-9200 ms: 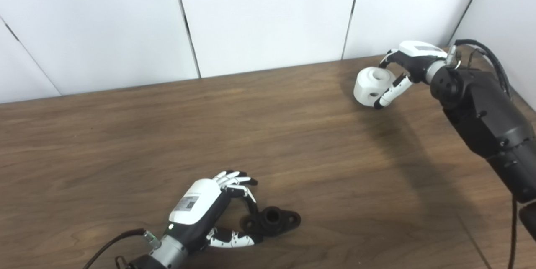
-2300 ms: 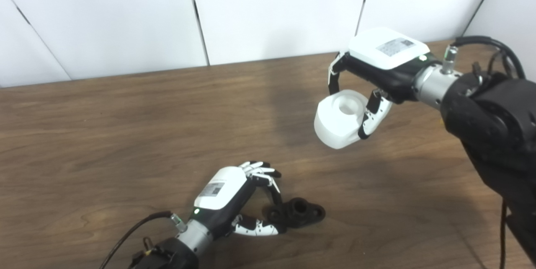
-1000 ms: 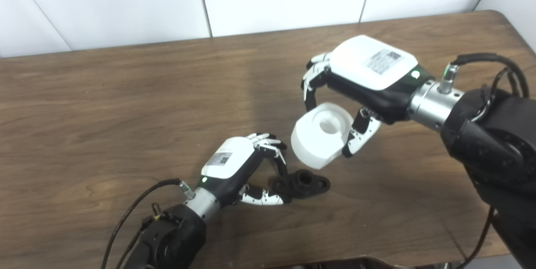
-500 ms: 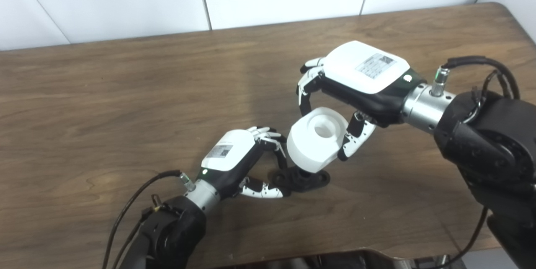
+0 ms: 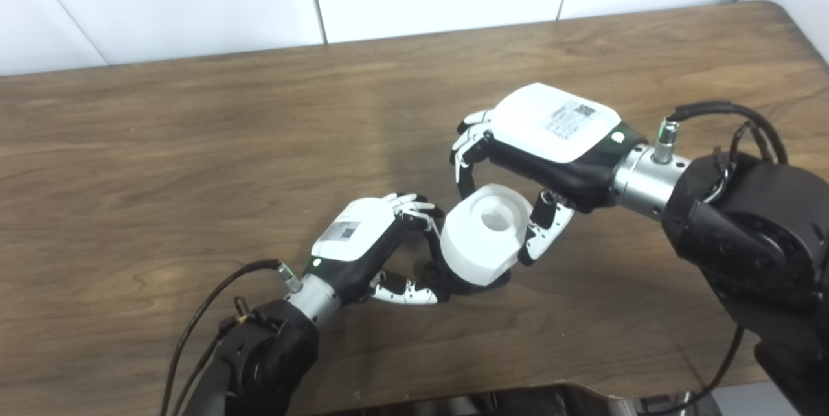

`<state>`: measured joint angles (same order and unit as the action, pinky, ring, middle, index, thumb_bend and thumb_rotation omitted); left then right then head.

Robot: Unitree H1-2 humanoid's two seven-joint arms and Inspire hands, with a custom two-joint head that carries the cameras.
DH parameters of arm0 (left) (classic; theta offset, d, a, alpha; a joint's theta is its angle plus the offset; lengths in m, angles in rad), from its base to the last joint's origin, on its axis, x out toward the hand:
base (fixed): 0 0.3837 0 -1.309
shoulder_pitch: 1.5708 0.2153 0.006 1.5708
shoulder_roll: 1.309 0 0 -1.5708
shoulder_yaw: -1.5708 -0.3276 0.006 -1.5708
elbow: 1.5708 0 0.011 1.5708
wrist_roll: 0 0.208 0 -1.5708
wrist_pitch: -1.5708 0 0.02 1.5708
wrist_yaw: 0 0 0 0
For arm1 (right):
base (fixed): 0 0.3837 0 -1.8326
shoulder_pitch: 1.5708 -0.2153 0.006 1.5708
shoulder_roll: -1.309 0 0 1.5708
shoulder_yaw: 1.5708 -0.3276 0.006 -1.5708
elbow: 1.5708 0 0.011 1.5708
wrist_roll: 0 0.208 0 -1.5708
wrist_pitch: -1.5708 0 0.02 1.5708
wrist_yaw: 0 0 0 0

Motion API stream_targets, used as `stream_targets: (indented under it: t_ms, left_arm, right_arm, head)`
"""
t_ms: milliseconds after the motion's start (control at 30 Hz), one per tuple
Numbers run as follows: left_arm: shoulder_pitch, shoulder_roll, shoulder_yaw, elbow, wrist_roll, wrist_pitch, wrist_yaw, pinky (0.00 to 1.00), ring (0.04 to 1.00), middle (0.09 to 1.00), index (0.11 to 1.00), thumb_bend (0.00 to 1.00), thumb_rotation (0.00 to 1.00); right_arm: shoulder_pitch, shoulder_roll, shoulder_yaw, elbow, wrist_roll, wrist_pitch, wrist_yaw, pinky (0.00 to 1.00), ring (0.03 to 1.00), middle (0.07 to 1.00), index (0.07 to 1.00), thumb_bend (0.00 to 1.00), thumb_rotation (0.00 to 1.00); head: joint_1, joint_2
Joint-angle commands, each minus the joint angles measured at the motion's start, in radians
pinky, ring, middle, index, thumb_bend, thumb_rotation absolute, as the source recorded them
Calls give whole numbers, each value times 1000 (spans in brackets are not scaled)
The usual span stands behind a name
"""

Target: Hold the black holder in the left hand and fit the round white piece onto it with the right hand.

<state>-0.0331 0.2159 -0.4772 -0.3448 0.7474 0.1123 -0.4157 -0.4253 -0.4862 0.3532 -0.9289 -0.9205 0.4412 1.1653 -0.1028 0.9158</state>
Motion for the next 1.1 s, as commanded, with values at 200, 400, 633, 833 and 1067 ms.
stream_targets:
  t_ms: [200,400,633,833,1067]
  left_arm:
    - [-7,3,-4,-1,0,22,-33,922,910,827,490,510,54]
    - [-11,1,-5,-2,1,28,-39,922,914,831,490,510,55]
    - [-10,-4,-4,-5,-1,24,-39,919,909,826,489,510,54]
    - [-13,-4,-7,-13,3,35,-50,924,915,832,490,509,55]
    - [-13,-7,-12,-20,4,46,-50,923,913,831,490,510,55]
  right_arm:
    - [-15,4,2,-18,-16,4,95,745,858,756,483,526,141]
    - [-17,11,0,-17,-23,-2,94,746,859,753,483,526,141]
    - [-13,21,-7,-11,-44,0,92,751,865,759,483,526,140]
    - [-1,28,-22,-9,-42,4,87,759,872,764,483,525,138]
    - [22,26,-25,-4,-43,-17,67,742,862,763,482,526,140]
  head:
    - [0,1]
    - [1,4]
    - [3,8]
    - [4,14]
    - [8,19]
